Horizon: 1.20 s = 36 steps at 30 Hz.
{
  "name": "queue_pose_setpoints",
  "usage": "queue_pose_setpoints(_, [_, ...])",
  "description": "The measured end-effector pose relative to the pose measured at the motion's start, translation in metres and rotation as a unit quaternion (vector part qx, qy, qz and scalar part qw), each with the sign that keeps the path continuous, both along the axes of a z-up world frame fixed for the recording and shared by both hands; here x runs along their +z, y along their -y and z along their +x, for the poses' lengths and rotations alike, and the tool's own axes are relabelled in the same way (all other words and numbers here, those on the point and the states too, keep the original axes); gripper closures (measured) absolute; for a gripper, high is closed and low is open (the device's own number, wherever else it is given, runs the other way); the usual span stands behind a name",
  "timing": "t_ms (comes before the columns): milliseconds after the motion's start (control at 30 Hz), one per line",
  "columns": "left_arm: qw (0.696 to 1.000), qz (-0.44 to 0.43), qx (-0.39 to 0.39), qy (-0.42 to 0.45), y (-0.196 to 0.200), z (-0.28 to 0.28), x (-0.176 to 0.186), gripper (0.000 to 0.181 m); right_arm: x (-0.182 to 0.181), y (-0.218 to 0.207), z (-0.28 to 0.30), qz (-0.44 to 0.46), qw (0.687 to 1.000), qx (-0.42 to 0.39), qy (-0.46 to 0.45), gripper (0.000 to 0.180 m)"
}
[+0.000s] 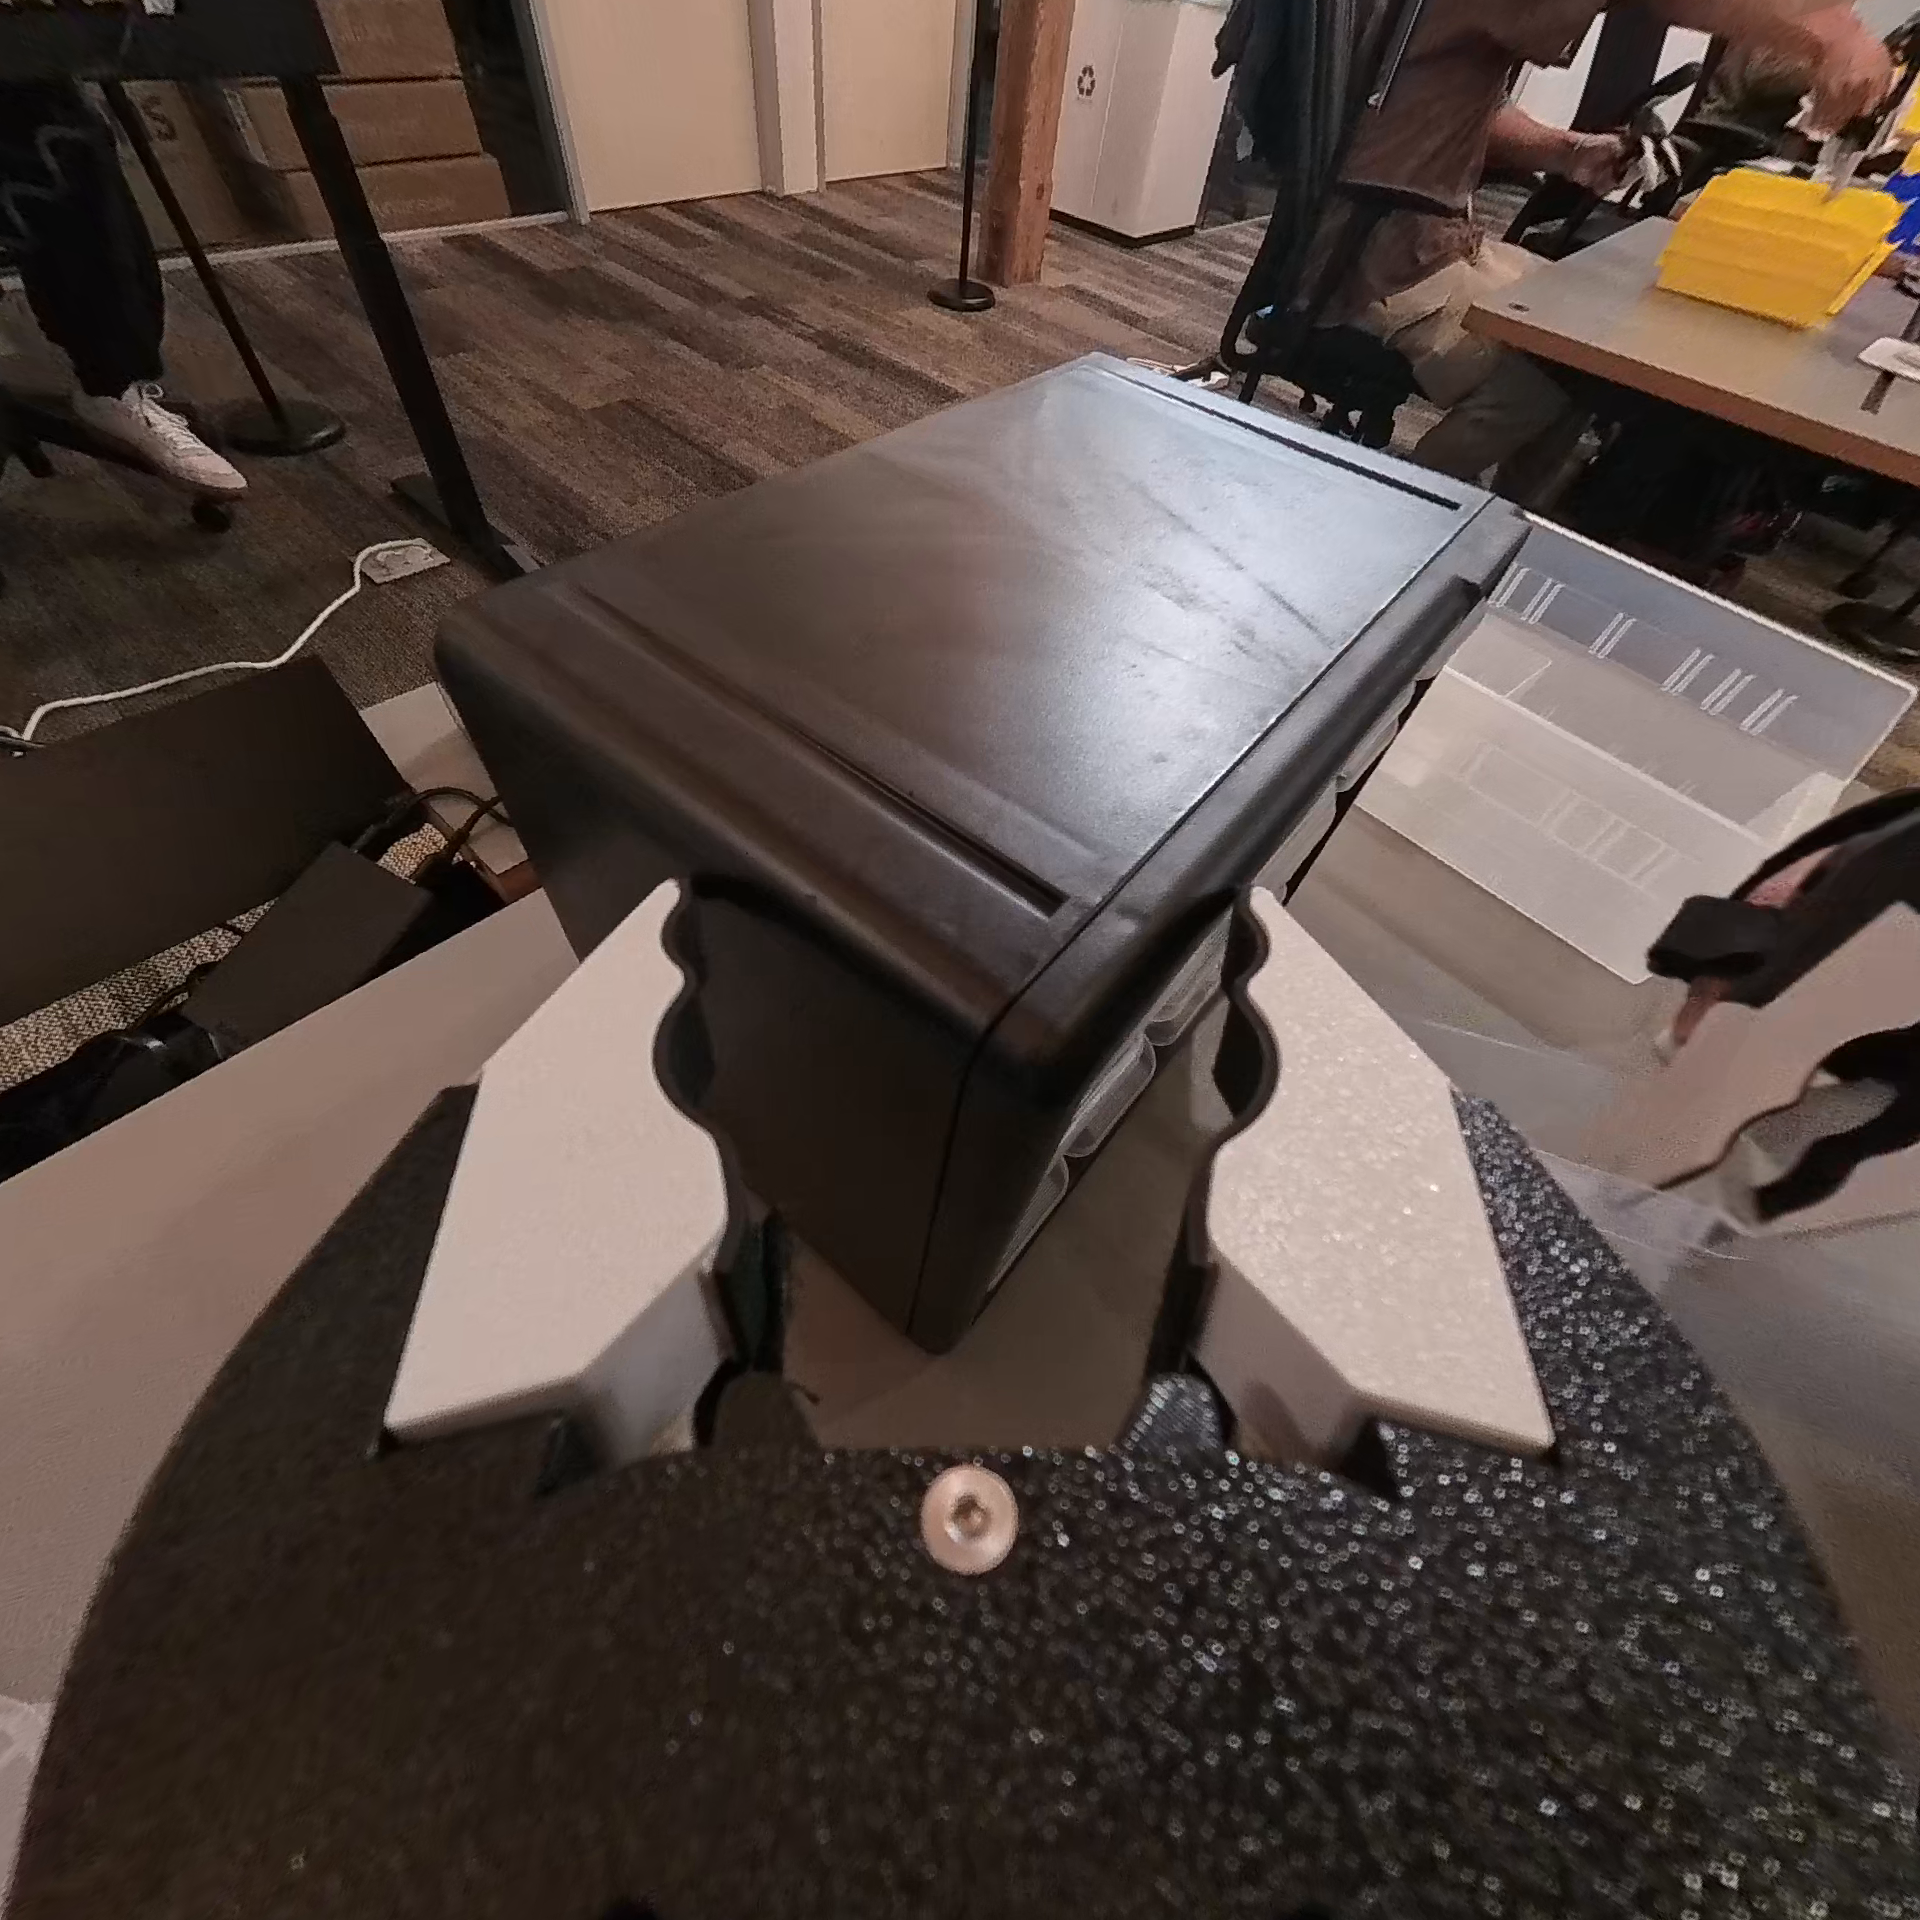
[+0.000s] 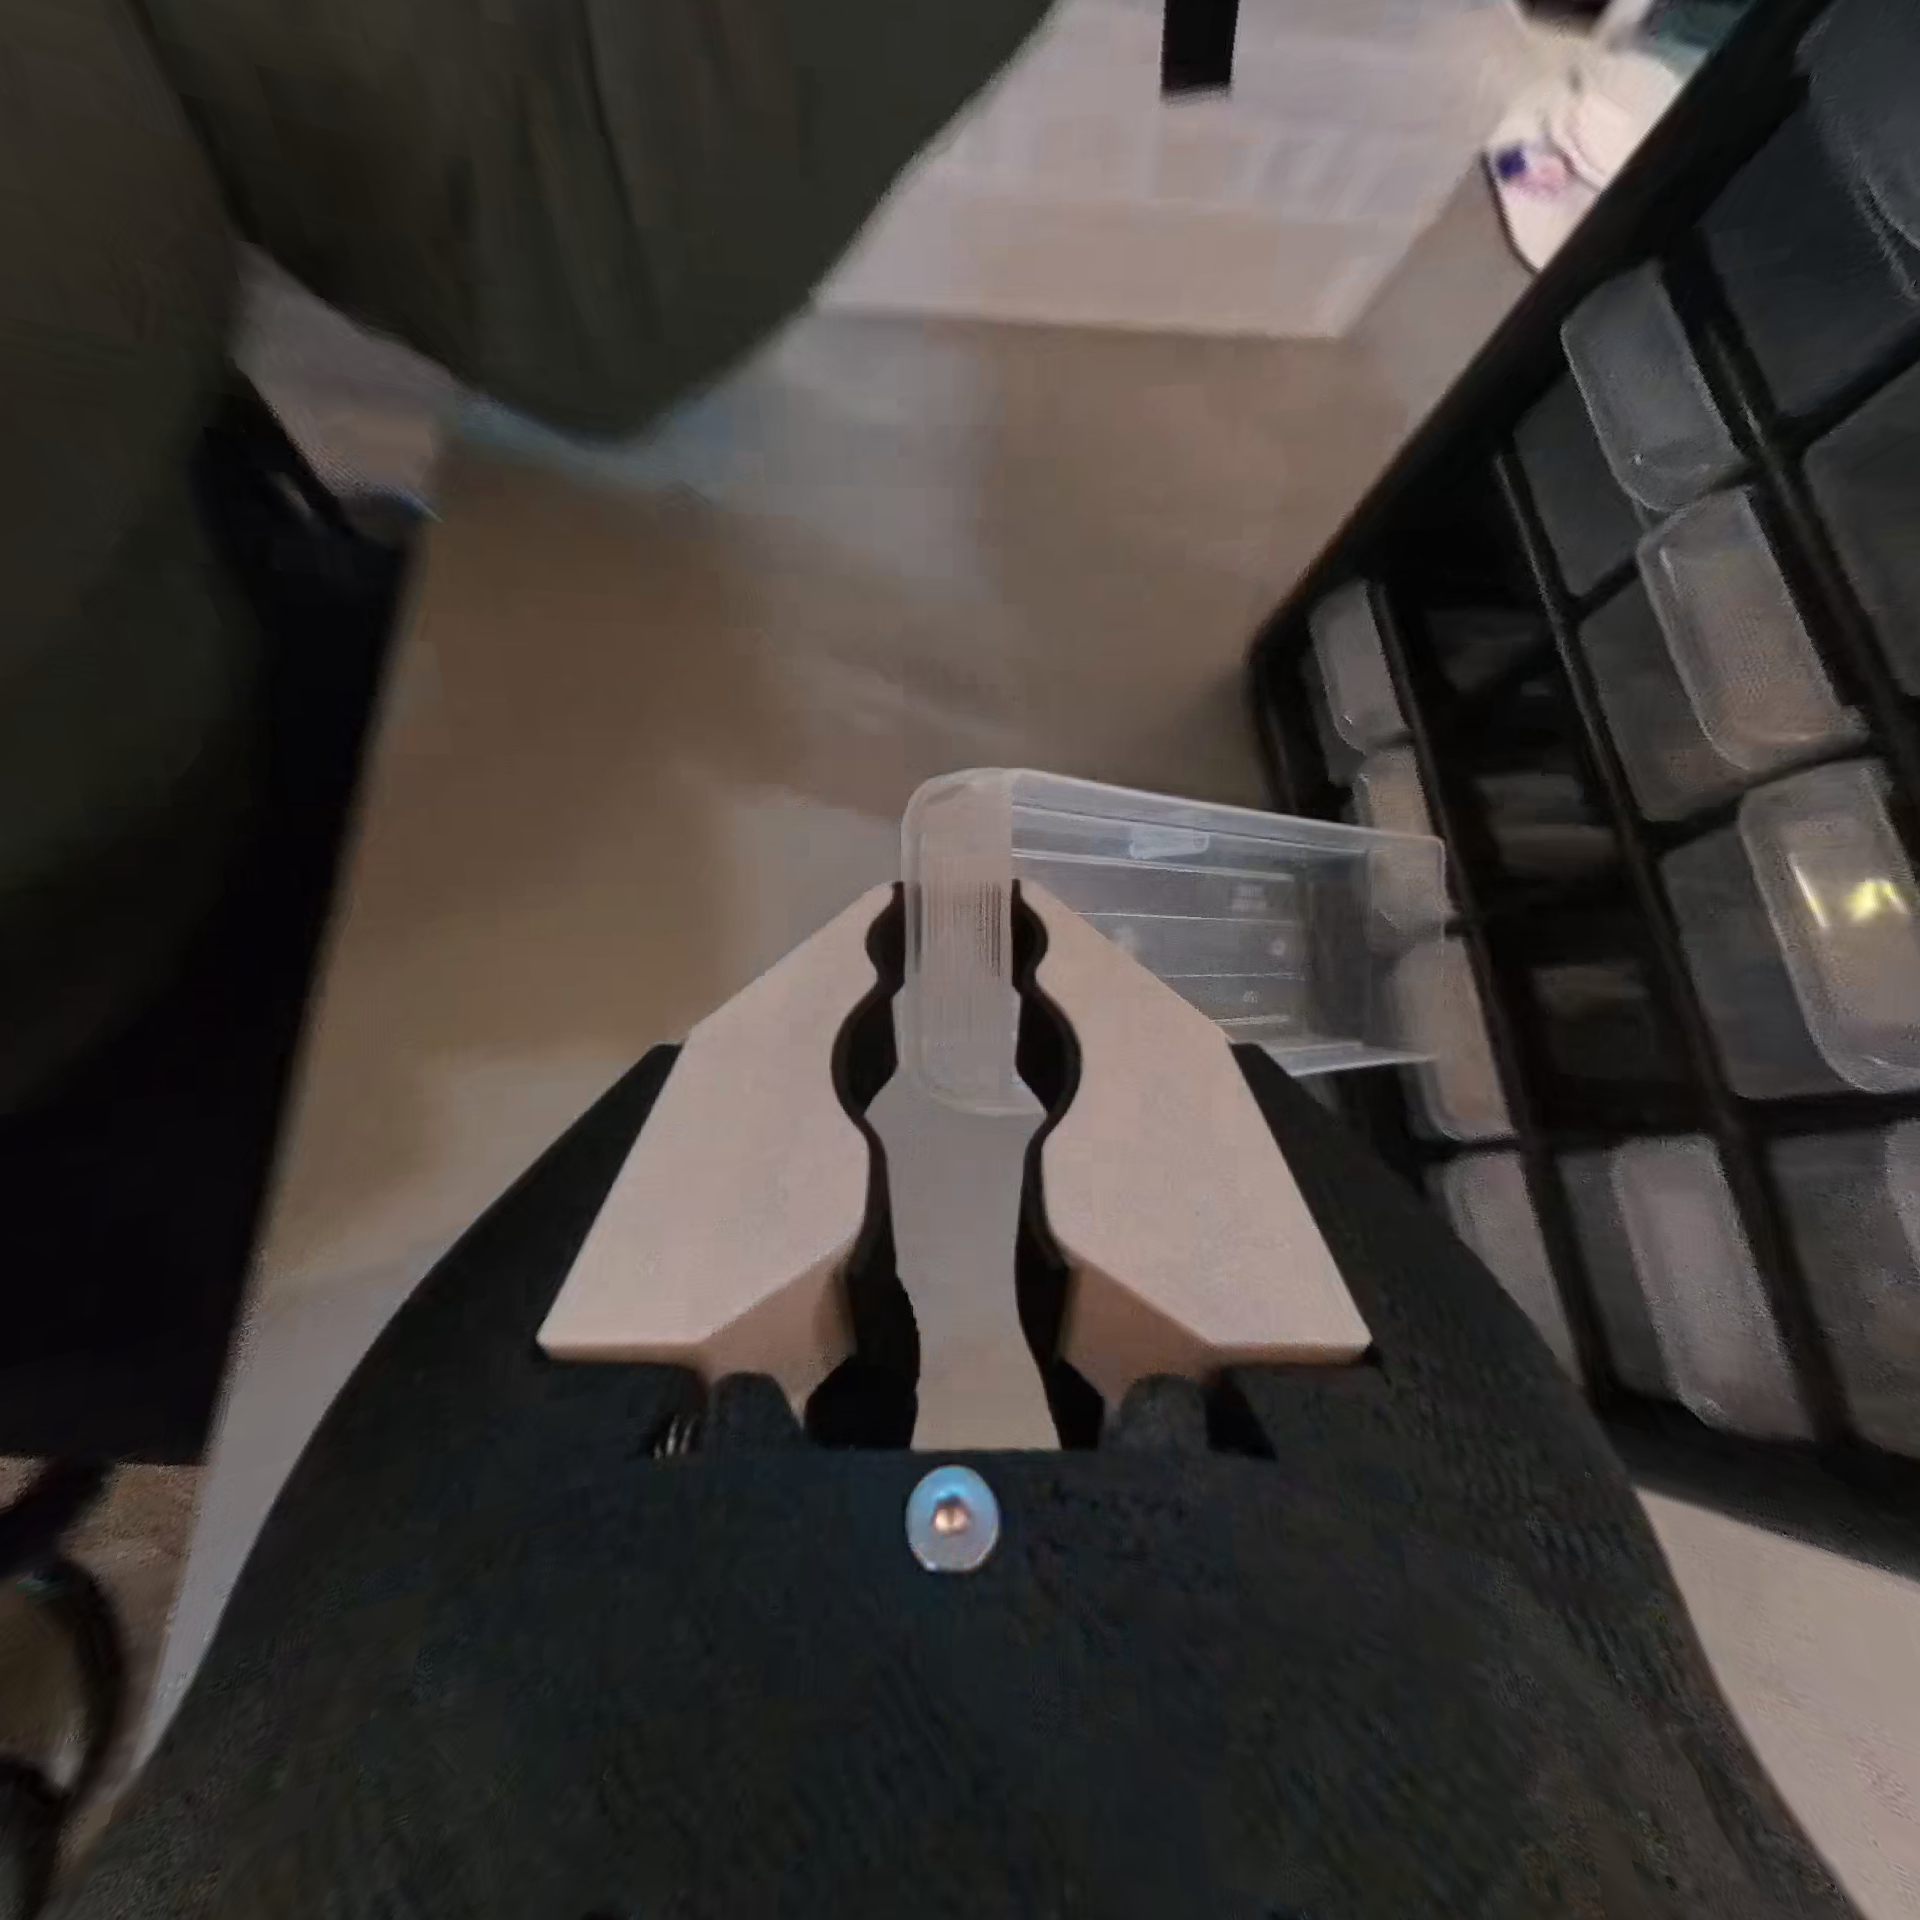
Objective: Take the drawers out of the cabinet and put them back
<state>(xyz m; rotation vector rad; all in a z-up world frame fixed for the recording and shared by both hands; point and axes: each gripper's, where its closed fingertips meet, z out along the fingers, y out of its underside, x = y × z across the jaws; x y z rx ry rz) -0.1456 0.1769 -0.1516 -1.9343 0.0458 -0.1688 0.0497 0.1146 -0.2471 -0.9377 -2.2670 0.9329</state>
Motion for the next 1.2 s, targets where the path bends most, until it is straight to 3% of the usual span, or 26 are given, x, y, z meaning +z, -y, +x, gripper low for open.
queue_pose_setpoints(33, [1.0, 0.0, 0.0, 0.0, 0.0, 0.0, 0.0, 0.082, 0.007, 0.003, 0.002, -0.035, 0.999, 0.01, 0.0, 0.163])
queue_pose_setpoints(133, [1.0, 0.0, 0.0, 0.0, 0.0, 0.0, 0.0, 0.083, 0.023, 0.003, 0.008, -0.055, 0.998, 0.009, -0.012, 0.163])
queue_pose_setpoints(233, [1.0, 0.0, 0.0, 0.0, 0.0, 0.0, 0.0, 0.082, 0.041, -0.007, 0.029, -0.013, 0.999, -0.039, -0.018, 0.163])
queue_pose_setpoints(333, [1.0, 0.001, 0.0, 0.001, 0.0, 0.0, 0.0, 0.082, 0.077, -0.047, 0.058, 0.035, 0.985, -0.16, -0.062, 0.163])
queue_pose_setpoints(433, [1.0, 0.001, 0.0, 0.001, 0.0, 0.0, 0.0, 0.082, 0.102, -0.124, 0.104, 0.079, 0.926, -0.36, -0.078, 0.164])
queue_pose_setpoints(533, [1.0, 0.001, -0.001, 0.001, 0.0, 0.0, 0.0, 0.082, 0.071, -0.179, 0.153, 0.016, 0.858, -0.513, 0.033, 0.163])
queue_pose_setpoints(633, [1.0, 0.0, -0.001, 0.001, 0.0, 0.001, 0.0, 0.082, 0.034, -0.2, 0.162, -0.076, 0.824, -0.553, 0.098, 0.163])
queue_pose_setpoints(767, [1.0, 0.0, -0.001, 0.002, 0.0, 0.001, 0.0, 0.082, -0.011, -0.231, 0.168, -0.067, 0.789, -0.588, 0.165, 0.163])
queue_pose_setpoints(1033, [1.0, 0.001, -0.002, 0.005, 0.0, 0.001, 0.0, 0.082, -0.065, -0.269, 0.152, -0.037, 0.759, -0.619, 0.195, 0.164])
queue_pose_setpoints(1200, [1.0, 0.0, -0.002, 0.005, 0.0, 0.001, 0.0, 0.082, -0.085, -0.282, 0.143, -0.027, 0.759, -0.618, 0.202, 0.162])
